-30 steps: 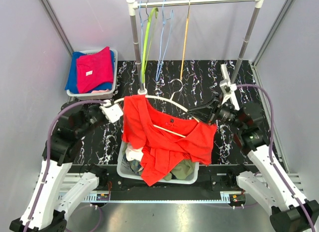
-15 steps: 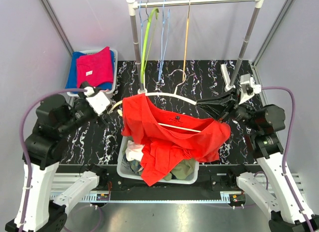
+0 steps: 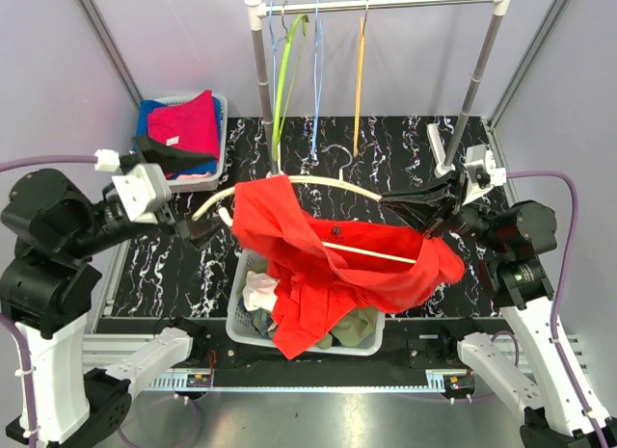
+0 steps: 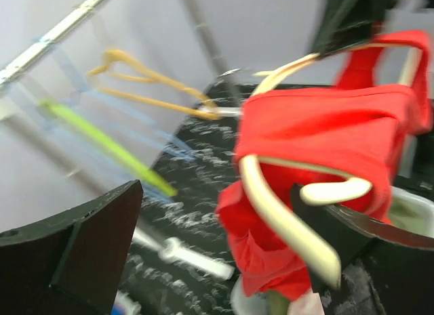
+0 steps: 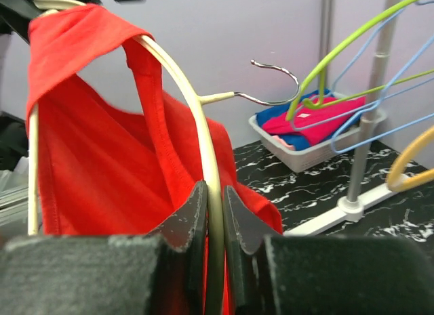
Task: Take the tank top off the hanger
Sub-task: Pick up the hanger at the center of the board.
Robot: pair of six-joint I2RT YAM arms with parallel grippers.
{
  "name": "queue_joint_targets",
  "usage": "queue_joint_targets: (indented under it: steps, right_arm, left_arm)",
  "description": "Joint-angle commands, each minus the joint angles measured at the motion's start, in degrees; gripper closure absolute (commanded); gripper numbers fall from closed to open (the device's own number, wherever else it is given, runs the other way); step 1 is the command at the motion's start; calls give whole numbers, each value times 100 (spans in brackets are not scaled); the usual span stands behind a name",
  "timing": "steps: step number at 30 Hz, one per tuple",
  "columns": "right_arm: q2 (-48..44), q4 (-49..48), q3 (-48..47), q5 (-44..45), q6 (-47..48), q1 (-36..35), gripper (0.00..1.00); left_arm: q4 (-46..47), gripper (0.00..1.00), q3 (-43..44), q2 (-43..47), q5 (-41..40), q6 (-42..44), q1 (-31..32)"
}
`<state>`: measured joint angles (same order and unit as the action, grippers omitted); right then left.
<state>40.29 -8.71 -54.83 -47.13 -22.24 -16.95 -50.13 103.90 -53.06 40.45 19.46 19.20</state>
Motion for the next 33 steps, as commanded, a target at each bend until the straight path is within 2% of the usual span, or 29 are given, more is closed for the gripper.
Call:
queue_joint_targets:
  steps: [1, 8, 12, 16, 19, 22, 24, 29, 32, 33]
  right_arm:
    - [5, -175, -159, -323, 106, -151, 93]
    - [31, -210, -335, -288, 193, -151, 95]
    - [14, 113, -476, -191, 456, -151, 96]
    - [-83, 510, -669, 20, 948, -159, 100]
    - [-162, 668, -661, 222, 1300, -151, 100]
    - [-241, 818, -670, 389, 1625, -159, 100]
    - [-355, 845, -617, 556, 1924, -151, 100]
    - [-698, 582, -336, 1083, 2663, -151, 100]
    - [-707, 354, -213, 1066, 2786, -151, 100]
    - [-707, 292, -143, 1057, 2821, -151, 100]
  left_arm:
    - [-304, 1, -869, 223, 915, 39, 110]
    - [-717, 1, -3170, 1200, 227, 979, 119]
    - [-858, 1, -3613, 1482, -308, 1340, 119]
    - [-832, 1, -3491, 1562, -1351, 1718, 110]
    - [-884, 1, -3079, 1500, -1889, 2165, 110]
    - [-1200, 1, -2621, 1395, -2267, 2858, 110]
    - [-1437, 1, -2497, 1403, -2444, 3028, 110]
    - [-1693, 1, -2331, 1474, -2366, 3204, 110]
    - [-1763, 1, -1691, 1212, -1893, 2766, 119]
    - [-1772, 1, -1462, 1123, -1482, 2634, 110]
